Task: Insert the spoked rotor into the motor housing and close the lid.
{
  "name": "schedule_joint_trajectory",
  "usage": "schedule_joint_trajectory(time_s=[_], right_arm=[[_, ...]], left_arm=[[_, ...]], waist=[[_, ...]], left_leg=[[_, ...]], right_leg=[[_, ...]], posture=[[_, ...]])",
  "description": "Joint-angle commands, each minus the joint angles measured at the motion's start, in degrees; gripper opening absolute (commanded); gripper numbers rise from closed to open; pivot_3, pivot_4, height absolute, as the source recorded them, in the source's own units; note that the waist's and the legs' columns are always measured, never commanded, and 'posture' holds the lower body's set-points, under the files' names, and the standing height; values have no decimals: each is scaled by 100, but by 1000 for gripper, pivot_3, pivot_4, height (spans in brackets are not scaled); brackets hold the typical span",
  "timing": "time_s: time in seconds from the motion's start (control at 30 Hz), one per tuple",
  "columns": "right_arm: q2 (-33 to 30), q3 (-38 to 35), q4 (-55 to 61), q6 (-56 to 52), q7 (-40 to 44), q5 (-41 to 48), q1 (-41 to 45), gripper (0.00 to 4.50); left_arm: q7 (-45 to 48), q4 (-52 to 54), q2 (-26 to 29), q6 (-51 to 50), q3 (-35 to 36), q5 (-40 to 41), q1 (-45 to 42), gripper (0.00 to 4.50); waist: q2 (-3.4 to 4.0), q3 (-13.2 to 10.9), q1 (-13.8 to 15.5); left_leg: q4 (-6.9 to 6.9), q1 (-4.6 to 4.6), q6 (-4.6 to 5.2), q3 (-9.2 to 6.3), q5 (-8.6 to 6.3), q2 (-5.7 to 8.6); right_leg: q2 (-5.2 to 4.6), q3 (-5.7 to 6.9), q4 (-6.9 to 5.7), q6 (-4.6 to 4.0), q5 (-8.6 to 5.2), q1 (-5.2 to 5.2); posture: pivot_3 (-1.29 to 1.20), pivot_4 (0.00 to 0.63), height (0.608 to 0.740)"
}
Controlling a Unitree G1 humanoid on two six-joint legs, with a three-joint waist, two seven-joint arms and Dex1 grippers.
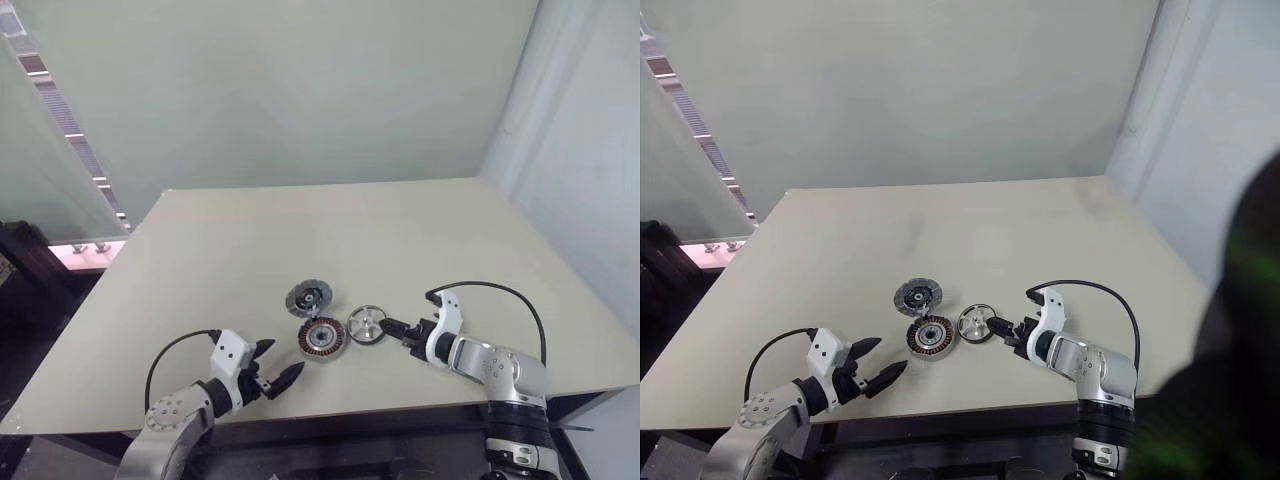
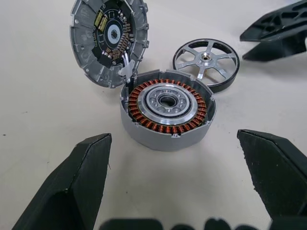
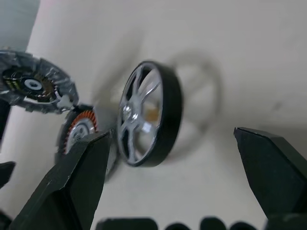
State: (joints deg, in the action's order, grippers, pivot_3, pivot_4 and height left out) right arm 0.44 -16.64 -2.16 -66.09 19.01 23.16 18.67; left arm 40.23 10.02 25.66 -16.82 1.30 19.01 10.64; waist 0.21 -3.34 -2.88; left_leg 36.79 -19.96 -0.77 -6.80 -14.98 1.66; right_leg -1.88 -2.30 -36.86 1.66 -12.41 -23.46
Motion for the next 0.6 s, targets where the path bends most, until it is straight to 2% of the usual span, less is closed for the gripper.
schedule_joint_trajectory(time_s=[0.03,0.27,0.3,0.43,0.6], right_arm=[[86,-12,-149,95,-43,225,234,4464],[223,20,-621,393,-114,249,390,4464],[238,7,-649,432,-133,265,396,4301],[270,-81,-676,478,-198,388,394,3192],[244,-186,-622,396,-259,546,349,1323]], left_arm=[[54,84,9,61,20,51,-90,4500],[47,100,5,55,14,41,-67,4500],[43,105,8,57,19,39,-58,4500],[37,126,8,52,25,43,-35,4500],[117,157,24,1,-29,72,10,4500]], waist=[[1,0,0],[1,-1,-1],[2,-1,-3],[3,-2,-3],[4,-2,-2]], left_leg=[[0,0,0,0,0,0],[-1,0,0,-1,0,0],[-1,0,0,-1,0,0],[-1,1,0,0,0,-1],[-2,-1,0,-1,0,0]], right_leg=[[0,-1,0,1,0,0],[0,1,1,2,1,0],[0,1,1,2,1,0],[1,1,1,1,1,0],[1,0,1,1,1,-1]], posture=[[0,0,740],[0,0,740],[0,0,740],[0,0,740],[0,0,740]])
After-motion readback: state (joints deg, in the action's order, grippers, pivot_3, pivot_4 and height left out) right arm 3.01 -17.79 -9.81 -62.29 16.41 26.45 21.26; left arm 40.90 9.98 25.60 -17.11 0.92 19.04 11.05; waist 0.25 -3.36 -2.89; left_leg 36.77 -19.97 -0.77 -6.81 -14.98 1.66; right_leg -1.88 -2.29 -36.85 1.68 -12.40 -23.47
